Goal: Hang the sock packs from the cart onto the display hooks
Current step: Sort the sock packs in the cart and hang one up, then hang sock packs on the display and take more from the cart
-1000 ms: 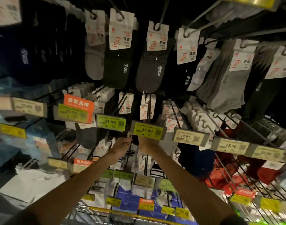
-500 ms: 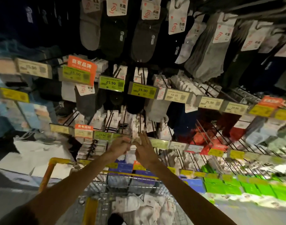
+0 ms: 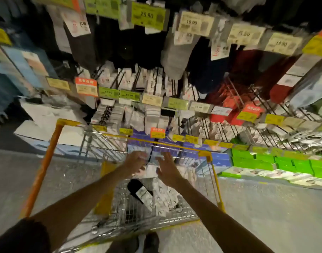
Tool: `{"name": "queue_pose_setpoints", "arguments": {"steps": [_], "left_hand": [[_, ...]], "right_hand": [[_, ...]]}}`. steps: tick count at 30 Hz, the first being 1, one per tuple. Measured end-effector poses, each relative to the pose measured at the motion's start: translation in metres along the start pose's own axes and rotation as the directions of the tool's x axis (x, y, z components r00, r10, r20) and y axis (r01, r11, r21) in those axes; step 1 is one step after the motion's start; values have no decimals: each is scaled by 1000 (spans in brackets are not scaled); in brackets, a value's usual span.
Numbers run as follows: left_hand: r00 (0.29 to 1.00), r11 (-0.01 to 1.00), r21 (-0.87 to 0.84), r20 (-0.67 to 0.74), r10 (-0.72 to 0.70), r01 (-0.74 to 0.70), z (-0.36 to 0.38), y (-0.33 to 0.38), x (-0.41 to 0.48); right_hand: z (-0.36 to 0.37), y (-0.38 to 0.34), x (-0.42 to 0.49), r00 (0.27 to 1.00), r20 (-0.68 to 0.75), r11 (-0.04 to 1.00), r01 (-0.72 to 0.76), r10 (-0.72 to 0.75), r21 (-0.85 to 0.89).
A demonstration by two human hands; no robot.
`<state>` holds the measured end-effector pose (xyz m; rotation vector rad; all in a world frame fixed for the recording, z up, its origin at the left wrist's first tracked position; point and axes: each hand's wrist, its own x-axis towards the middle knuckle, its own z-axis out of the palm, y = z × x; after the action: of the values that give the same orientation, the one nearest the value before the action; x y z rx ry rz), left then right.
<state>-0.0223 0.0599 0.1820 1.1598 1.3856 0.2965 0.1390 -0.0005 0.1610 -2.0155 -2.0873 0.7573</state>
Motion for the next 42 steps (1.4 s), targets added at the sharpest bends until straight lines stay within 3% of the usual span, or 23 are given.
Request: {"name": "queue_pose_setpoints", "arguments": {"steps": [7,9,13,19,23,26,30,33,35,38,40,42], "left_hand": [[982,982,83,67,-176,170,80,-121,18],[984,974,152,35,-176,169,92,-151,41],[967,947,195,-24,-254,254,119,-216,81],[951,894,345,13,-309,286,144,-299,104],[934,823,526,138,-331,214,137,-336,127],[951,786,599,126,-282,153,130,-356,145],[953,630,770,107,-283,100,135,-383,167],[994,528,847,96,-44,-58,149,-391,180],[984,430,885,144,107,-177,156,-401,189],[948,278,910,270,166,-308,165,-405,205],[943,192,926,305,132,-326,170,-402,217],[942,141,933,320,98,-331,179,-402,224]], "right_hand": [[89,66,-57,992,44,973,-121,115,196],[112,87,-60,967,151,967,-223,203,127],[167,135,-49,915,321,967,-254,243,-8],[257,154,-15,817,548,984,-163,176,-73],[311,160,14,792,598,993,-101,121,-68],[332,168,28,785,614,995,-43,88,-87],[368,178,49,776,629,994,21,54,-111],[392,191,60,849,527,973,89,37,-212],[402,203,62,907,413,977,12,78,-211],[403,216,58,948,313,974,20,53,-224],[390,218,52,927,367,903,222,-78,-369],[374,221,51,871,475,729,406,-125,-551]]}}
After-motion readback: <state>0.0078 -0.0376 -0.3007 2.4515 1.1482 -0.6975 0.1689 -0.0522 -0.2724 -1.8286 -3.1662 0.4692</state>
